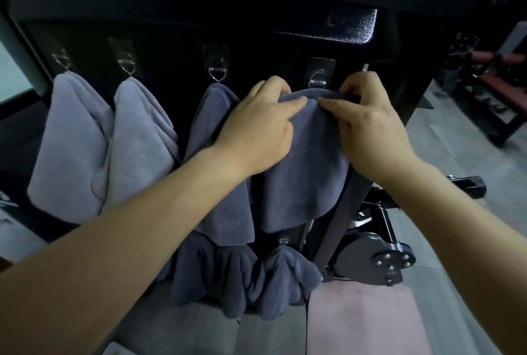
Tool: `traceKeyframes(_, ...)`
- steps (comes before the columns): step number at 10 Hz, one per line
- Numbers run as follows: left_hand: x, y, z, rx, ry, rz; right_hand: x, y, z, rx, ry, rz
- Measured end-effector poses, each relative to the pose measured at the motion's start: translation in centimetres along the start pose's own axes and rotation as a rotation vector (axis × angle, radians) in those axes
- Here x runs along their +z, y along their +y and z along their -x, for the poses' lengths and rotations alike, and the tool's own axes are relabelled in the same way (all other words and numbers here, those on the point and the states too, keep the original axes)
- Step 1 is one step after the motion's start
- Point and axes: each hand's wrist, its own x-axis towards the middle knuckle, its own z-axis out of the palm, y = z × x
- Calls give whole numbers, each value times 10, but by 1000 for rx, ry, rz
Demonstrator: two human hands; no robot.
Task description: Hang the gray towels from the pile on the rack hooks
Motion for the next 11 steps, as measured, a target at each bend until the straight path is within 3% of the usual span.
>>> traceKeyframes(1, 3, 4, 4, -82, -13, 105, 5, 1, 8, -38, 94, 30)
traceKeyframes(3, 13, 14, 14, -21, 42, -31, 9, 3, 20, -101, 64, -19)
traceKeyframes(4, 14, 12, 17, 14, 23, 62, 4, 1, 23, -18, -14, -140)
traceKeyframes(8, 41, 33, 33, -248, 88, 513, 18, -1, 36, 161, -85, -241)
traceKeyframes(9, 36, 33, 41, -300, 44, 278, 16, 3, 46, 169, -143, -321)
traceKeyframes(10, 24, 44, 44, -236, 122, 78, 14, 6, 67, 201, -121, -327)
traceKeyframes(11, 23, 66, 45, 79, 232, 72, 10, 13, 110, 252, -84, -289)
